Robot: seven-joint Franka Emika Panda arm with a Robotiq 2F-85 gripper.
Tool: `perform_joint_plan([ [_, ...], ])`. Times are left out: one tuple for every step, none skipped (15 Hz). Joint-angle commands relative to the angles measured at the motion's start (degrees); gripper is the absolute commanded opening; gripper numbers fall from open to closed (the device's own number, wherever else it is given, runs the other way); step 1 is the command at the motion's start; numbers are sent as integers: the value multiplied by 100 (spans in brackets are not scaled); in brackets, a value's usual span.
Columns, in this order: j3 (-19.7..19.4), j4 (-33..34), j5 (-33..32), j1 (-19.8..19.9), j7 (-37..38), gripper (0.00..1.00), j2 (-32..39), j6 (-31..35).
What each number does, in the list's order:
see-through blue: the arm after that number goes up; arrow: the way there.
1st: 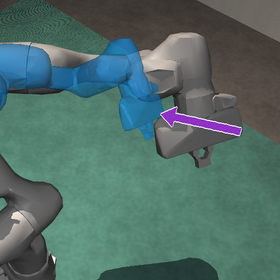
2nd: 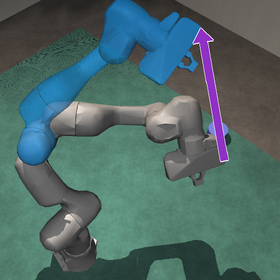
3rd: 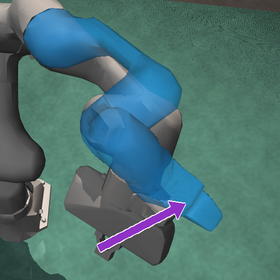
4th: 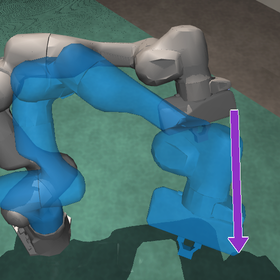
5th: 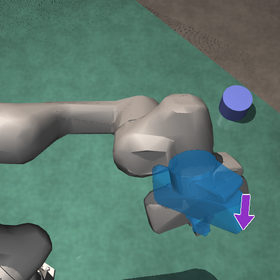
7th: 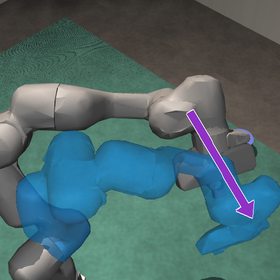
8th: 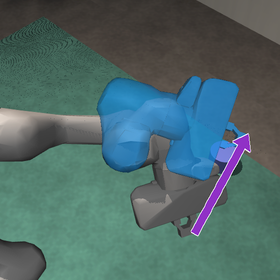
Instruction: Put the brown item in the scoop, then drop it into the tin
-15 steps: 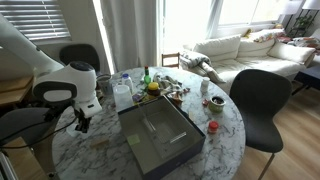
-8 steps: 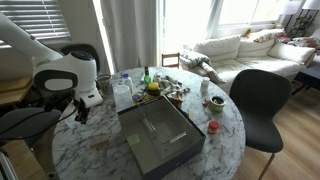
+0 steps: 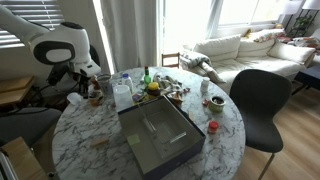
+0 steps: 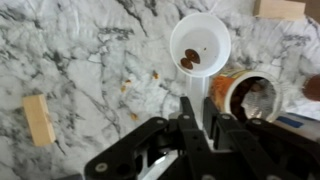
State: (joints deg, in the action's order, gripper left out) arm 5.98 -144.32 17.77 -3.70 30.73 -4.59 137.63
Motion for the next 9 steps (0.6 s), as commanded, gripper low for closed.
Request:
perform_joint_plan([
  [196,560,-401,-193,-124,4,239,87],
  [230,673,-367,-244,-252,4,280,167],
  [244,741,-332,-276,-386,4,343,226],
  [246,812,-299,-293,-459,4,381,225],
  [231,672,-287,-281,-229,16,173,90],
  [236,739,-287,-301,-293,16,223,110],
  [234,782,-287,-307,-324,16,269,120],
  [231,799,-287,-308,-355,16,302,132],
  [230,801,-286,-309,-373,16,323,143],
])
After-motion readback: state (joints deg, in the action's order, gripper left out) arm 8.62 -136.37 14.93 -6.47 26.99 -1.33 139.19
